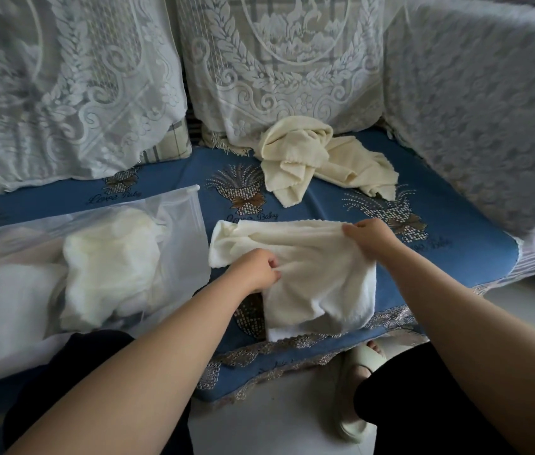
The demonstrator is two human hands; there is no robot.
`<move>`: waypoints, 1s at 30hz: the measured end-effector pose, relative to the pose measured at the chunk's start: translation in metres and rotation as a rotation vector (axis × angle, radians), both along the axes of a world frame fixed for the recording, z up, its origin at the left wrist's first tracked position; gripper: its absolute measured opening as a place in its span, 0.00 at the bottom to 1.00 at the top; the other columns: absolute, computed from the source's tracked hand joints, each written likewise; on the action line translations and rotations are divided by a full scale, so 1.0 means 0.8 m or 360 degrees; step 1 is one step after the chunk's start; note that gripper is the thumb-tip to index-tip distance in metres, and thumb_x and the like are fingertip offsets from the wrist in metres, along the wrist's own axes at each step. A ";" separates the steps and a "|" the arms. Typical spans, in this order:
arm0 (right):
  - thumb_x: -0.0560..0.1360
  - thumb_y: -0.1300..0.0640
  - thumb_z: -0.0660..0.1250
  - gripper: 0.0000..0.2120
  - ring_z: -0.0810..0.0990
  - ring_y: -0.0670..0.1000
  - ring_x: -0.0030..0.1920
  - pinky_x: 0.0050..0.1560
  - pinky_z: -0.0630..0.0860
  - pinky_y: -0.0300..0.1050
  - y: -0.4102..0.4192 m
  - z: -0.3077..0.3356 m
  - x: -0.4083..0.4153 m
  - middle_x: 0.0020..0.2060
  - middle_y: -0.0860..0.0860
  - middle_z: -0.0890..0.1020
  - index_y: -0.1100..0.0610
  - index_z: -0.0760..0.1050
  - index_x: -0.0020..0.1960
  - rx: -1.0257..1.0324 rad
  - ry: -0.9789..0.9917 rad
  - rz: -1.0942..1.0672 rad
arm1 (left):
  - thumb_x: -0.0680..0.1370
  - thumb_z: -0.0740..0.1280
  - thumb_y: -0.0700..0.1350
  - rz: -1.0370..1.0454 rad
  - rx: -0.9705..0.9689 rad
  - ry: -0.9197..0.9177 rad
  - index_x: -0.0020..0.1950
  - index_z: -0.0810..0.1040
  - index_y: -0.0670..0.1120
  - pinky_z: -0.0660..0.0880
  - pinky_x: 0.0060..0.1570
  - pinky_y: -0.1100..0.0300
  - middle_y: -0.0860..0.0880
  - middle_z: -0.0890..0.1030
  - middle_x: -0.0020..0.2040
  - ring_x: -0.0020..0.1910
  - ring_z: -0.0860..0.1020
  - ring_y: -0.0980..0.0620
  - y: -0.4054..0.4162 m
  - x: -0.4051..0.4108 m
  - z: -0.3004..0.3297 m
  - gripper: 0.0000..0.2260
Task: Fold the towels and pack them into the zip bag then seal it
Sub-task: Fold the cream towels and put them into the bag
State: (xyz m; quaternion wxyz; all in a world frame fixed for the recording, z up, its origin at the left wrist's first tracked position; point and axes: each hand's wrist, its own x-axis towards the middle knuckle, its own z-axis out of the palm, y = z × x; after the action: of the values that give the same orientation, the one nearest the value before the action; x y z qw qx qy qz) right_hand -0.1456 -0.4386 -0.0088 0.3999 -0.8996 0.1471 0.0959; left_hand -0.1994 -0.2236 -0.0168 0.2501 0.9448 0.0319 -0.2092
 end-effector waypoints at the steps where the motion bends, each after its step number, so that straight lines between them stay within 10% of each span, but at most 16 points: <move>1: 0.77 0.50 0.63 0.17 0.79 0.58 0.40 0.43 0.76 0.49 -0.004 0.003 0.003 0.40 0.60 0.81 0.64 0.80 0.47 0.0134 -0.0012 -0.0110 | 0.80 0.60 0.48 -0.0017 0.0042 -0.0043 0.59 0.74 0.45 0.71 0.41 0.56 0.48 0.78 0.47 0.45 0.76 0.48 0.001 0.000 0.011 0.11; 7: 0.77 0.59 0.64 0.17 0.73 0.49 0.38 0.38 0.75 0.46 -0.025 0.036 0.005 0.44 0.51 0.76 0.51 0.72 0.65 0.1116 -0.0164 -0.0469 | 0.82 0.55 0.48 0.0271 -0.0324 -0.0665 0.59 0.67 0.47 0.68 0.38 0.55 0.50 0.73 0.43 0.40 0.73 0.51 0.027 -0.008 0.089 0.09; 15: 0.75 0.58 0.68 0.14 0.79 0.43 0.44 0.52 0.77 0.34 -0.017 0.106 -0.031 0.47 0.47 0.80 0.50 0.76 0.61 0.0657 -0.0547 0.0401 | 0.71 0.74 0.47 0.0584 -0.1566 -0.1241 0.45 0.81 0.54 0.74 0.53 0.63 0.52 0.80 0.43 0.45 0.76 0.56 0.060 -0.015 0.131 0.05; 20: 0.73 0.57 0.71 0.09 0.76 0.47 0.42 0.39 0.68 0.31 -0.004 0.131 -0.036 0.44 0.49 0.79 0.52 0.80 0.53 0.0087 -0.0966 0.0291 | 0.76 0.69 0.44 0.0675 -0.0928 -0.1950 0.56 0.80 0.54 0.71 0.52 0.67 0.61 0.78 0.45 0.41 0.72 0.64 0.075 -0.016 0.137 0.10; 25: 0.72 0.53 0.72 0.08 0.76 0.43 0.41 0.38 0.74 0.32 -0.004 0.150 -0.043 0.45 0.46 0.76 0.56 0.78 0.46 0.0601 -0.1059 0.0415 | 0.79 0.65 0.45 0.0612 -0.0393 -0.2427 0.52 0.77 0.38 0.66 0.54 0.70 0.54 0.70 0.50 0.49 0.74 0.50 0.095 -0.015 0.146 0.10; 28: 0.71 0.54 0.71 0.09 0.82 0.47 0.39 0.35 0.77 0.39 -0.004 0.158 -0.040 0.41 0.50 0.83 0.56 0.80 0.49 0.1386 -0.0744 0.0410 | 0.79 0.63 0.46 0.0658 -0.0519 -0.2203 0.51 0.74 0.43 0.67 0.51 0.70 0.52 0.71 0.48 0.50 0.72 0.51 0.101 -0.004 0.153 0.07; 30: 0.74 0.52 0.69 0.14 0.85 0.49 0.41 0.35 0.79 0.41 0.005 0.146 -0.025 0.44 0.52 0.85 0.57 0.78 0.56 0.1355 -0.0449 0.0255 | 0.80 0.61 0.49 0.0878 -0.0517 -0.1636 0.54 0.74 0.42 0.68 0.42 0.61 0.49 0.74 0.47 0.46 0.73 0.50 0.098 0.011 0.147 0.10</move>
State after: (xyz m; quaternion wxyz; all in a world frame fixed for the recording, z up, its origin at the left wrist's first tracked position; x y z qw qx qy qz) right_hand -0.1652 -0.4345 0.1081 0.7415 -0.6679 -0.0315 0.0552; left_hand -0.1910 -0.1451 0.1008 0.4196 0.8314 0.1183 0.3445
